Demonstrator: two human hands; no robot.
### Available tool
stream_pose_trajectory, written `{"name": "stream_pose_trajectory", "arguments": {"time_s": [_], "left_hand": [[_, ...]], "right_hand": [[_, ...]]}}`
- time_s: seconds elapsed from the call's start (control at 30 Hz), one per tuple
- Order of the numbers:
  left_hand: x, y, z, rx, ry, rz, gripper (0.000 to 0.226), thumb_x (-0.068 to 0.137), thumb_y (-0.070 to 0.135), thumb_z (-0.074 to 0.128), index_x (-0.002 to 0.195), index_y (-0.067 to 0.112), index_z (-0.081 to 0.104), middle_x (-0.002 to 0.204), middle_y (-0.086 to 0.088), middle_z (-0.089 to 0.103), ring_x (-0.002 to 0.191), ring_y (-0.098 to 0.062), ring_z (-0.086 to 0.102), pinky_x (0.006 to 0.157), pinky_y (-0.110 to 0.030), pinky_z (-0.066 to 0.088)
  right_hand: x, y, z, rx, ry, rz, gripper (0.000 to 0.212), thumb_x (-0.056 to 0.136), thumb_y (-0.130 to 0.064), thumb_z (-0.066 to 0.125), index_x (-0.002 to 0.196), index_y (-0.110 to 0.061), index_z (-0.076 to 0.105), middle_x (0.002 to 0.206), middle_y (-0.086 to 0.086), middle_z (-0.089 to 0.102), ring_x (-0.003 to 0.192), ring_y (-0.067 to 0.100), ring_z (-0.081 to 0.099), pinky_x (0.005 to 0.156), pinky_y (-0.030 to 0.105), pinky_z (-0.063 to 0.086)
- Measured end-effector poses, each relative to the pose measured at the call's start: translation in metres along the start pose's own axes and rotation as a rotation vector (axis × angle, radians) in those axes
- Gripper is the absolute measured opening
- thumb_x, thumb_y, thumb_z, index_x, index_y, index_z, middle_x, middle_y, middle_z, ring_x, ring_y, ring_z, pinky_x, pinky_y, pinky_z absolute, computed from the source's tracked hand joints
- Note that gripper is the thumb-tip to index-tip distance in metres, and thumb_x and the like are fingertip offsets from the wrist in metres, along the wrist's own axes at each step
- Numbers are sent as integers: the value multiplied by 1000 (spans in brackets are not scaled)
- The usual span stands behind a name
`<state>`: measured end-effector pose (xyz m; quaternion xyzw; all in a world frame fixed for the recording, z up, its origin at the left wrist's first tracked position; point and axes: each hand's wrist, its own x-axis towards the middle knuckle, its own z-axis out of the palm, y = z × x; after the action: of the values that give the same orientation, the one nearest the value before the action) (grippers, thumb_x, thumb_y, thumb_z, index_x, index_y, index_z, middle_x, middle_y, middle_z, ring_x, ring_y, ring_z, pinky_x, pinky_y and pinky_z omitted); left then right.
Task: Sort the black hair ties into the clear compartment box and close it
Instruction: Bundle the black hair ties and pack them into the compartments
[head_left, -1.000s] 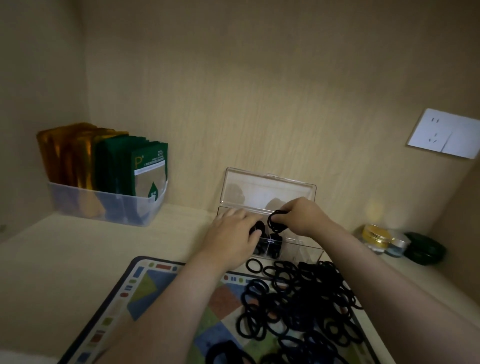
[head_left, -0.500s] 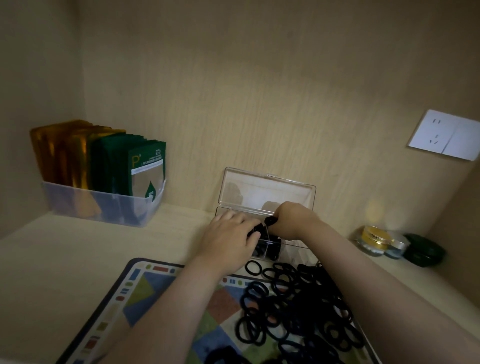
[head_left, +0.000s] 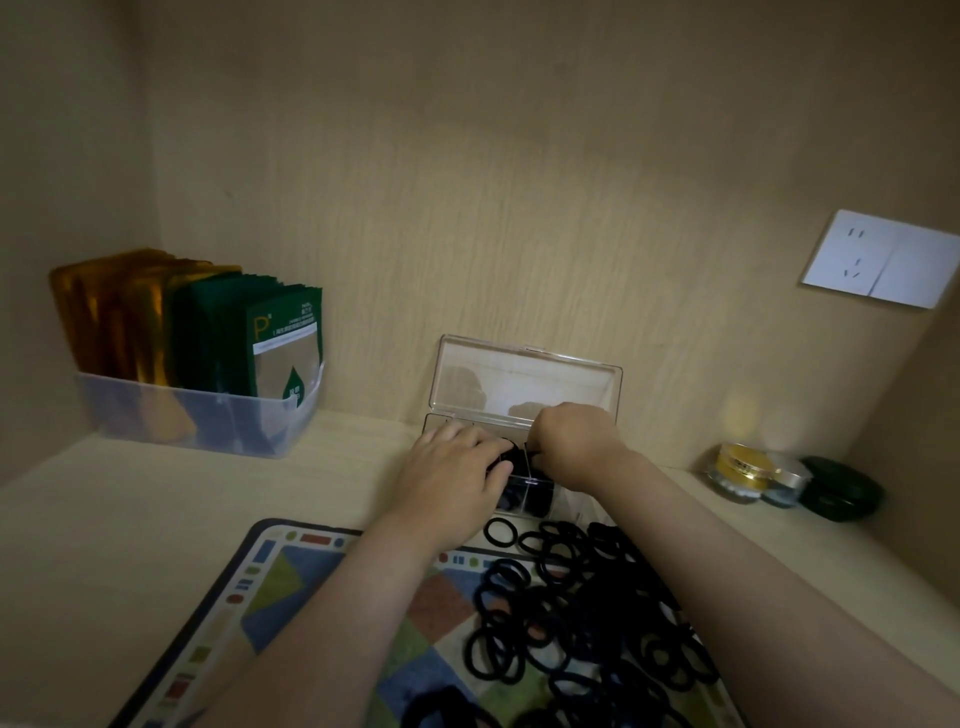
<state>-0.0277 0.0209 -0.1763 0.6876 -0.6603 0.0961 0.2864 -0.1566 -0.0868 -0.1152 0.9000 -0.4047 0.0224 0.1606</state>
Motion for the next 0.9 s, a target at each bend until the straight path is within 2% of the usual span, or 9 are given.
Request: {"name": "stream_pose_trajectory", "arguments": {"time_s": [0.1,0.2,0.33,0.5,0.63,0.7,0.77,0.83,0.9], "left_hand": [[0,0,-1,-5,-4,-4,42,103,44,33,140,35,50,136,16,53,129,-10,38,107,-27,24],[1,-1,0,-4,-3,1,42,103,45,33,140,36,49,136,16,54,128,-9,39,107,-27,25],[1,-1,0,-12,0,4,42,103,45,33,141,35,48,137,15,53,129,-10,39,108,-29,25],[0,1,-2,-55,6,6,41,102,43,37,141,35,47,140,14,49,131,-10,38,111,-29,25],[-2,2,-9,-93,75,25,38,98,38,49,136,37,52,133,15,49,129,-8,36,112,-30,25],[-2,6,-15,-97,112,62,31,95,34,53,125,37,58,119,17,52,119,-5,39,106,-26,28],[-3,13,-22,-117,112,86,20,94,29,55,112,34,62,106,19,54,105,-2,42,93,-23,35],[-5,21,-28,-150,56,76,13,93,26,56,102,34,62,94,18,58,86,1,46,74,-24,40],[-7,26,-32,-142,-50,46,10,93,28,55,96,34,62,85,17,61,75,1,50,67,-27,46]], "right_hand": [[2,6,-8,58,-157,-39,26,94,-25,50,103,-23,74,93,-3,66,85,19,55,69,28,43],[-3,15,-18,271,-239,-31,33,93,-21,49,113,-23,75,115,-2,71,105,18,62,89,31,50],[-16,19,-22,370,-120,-29,37,92,-16,50,121,-21,72,125,-3,69,117,16,60,96,25,45],[-26,11,-4,266,-157,-87,33,90,-24,44,104,-22,74,103,4,72,90,21,59,80,30,40],[-35,19,-10,444,-41,-50,38,92,-21,45,120,-24,71,121,0,70,113,20,62,99,35,48],[-44,23,-16,524,94,-22,36,94,-18,49,122,-23,70,126,-6,67,113,12,62,100,31,48],[-56,24,-20,565,173,-31,29,92,-18,54,111,-29,74,113,-14,69,93,2,63,91,27,51],[-70,23,-21,590,151,-49,23,89,-21,59,99,-34,76,95,-20,69,77,-5,60,80,23,52],[-83,20,-17,540,89,-59,19,86,-27,62,95,-36,76,90,-20,71,77,-5,61,77,25,53]]}}
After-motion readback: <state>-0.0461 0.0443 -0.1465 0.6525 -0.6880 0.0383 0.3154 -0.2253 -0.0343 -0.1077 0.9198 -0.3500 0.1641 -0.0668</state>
